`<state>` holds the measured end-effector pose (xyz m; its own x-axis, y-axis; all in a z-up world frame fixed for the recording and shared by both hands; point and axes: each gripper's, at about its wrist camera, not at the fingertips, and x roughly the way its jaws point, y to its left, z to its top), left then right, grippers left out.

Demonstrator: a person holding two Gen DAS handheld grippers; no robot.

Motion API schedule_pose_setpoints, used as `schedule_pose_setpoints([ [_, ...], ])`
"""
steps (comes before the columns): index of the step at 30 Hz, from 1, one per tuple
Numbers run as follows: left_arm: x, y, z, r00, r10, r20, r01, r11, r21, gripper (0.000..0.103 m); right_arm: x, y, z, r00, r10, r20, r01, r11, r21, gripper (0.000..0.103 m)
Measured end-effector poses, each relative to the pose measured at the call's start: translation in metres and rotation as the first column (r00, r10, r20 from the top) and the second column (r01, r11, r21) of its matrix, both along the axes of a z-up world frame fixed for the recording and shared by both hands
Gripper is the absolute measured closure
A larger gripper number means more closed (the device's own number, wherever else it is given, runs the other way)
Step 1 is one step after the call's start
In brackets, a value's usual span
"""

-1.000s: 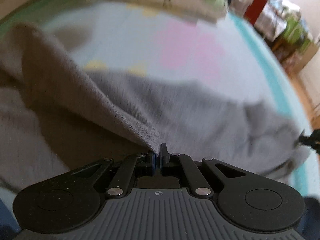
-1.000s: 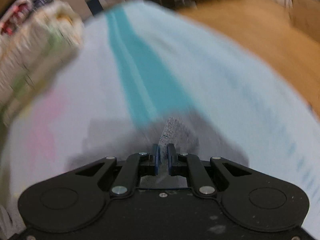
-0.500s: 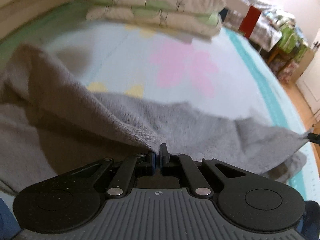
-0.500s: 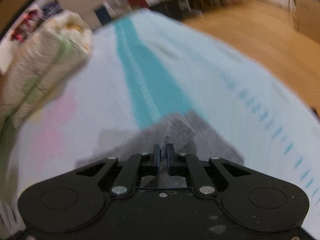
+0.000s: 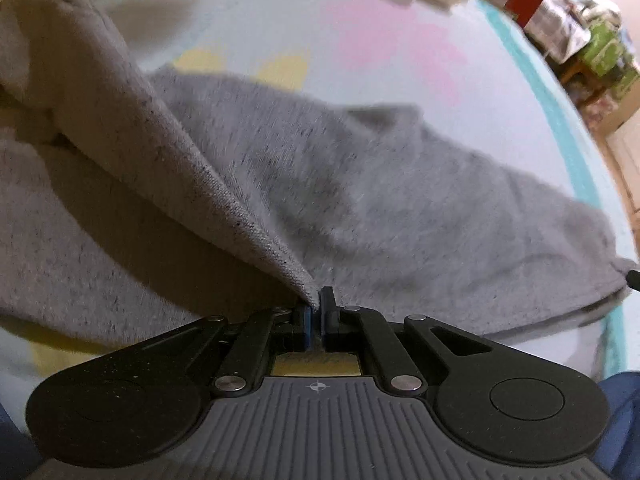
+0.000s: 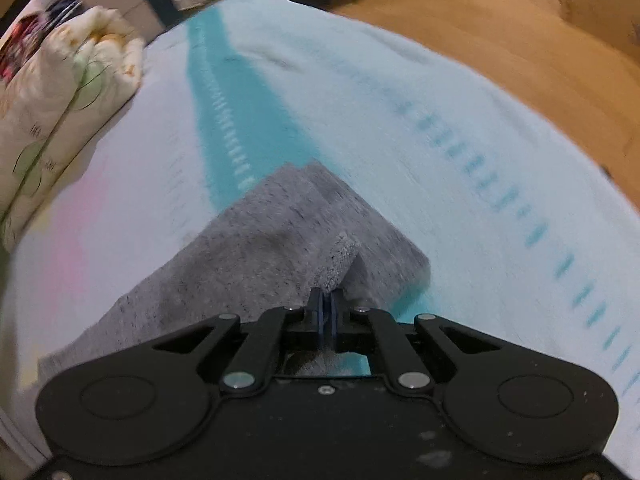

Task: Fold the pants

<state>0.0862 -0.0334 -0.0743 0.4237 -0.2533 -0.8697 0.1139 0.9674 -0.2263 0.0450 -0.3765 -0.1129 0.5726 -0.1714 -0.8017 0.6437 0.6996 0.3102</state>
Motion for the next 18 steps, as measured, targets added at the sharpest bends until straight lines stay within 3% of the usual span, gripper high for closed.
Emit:
schedule_pose_setpoints([
  [2, -0.008, -0.005, 0.018, 0.996, -0.027, 0.086, 0.026, 1.000, 0.009, 0.099, -0.008, 0.003, 0.017, 0.997, 0.007, 0.074, -0.003, 0.999, -0.045, 0.099],
  [4, -0.014, -0.009, 0.022, 0.994, -0.036, 0.101, 0.034, 0.999, 0.021, 0.099, -0.013, 0.002, 0.025, 0.998, 0.014, 0.064, -0.008, 0.996, -0.086, 0.100],
  [7, -0.011, -0.010, -0.003, 1.000, -0.016, -0.003, 0.016, 1.000, 0.025, 0.099, -0.011, -0.008, 0.005, 0.996, -0.010, -0.087, 0.000, 0.993, -0.114, 0.102],
  [9, -0.007, -0.007, -0.018, 0.999, -0.002, -0.048, 0.003, 1.000, 0.021, 0.099, -0.015, -0.020, -0.011, 0.990, -0.026, -0.141, 0.020, 0.999, -0.045, 0.102],
  [11, -0.005, -0.006, -0.022, 0.998, -0.001, -0.055, 0.002, 1.000, 0.014, 0.099, -0.024, -0.024, -0.013, 0.992, -0.049, -0.113, 0.047, 0.999, -0.021, 0.101],
  [15, -0.002, -0.008, -0.023, 0.998, -0.014, -0.055, 0.016, 0.999, 0.029, 0.099, -0.026, -0.025, 0.004, 1.000, -0.002, 0.005, 0.002, 0.995, -0.098, 0.092],
  [17, -0.001, -0.007, -0.025, 0.998, -0.017, -0.054, 0.019, 0.999, 0.035, 0.099, -0.019, -0.027, 0.009, 0.999, 0.040, 0.025, -0.036, 0.992, -0.118, 0.084],
  [18, 0.000, -0.007, -0.025, 0.998, -0.017, -0.054, 0.019, 0.999, 0.035, 0.099, -0.013, -0.026, 0.009, 0.998, 0.058, 0.034, -0.053, 0.991, -0.127, 0.074],
])
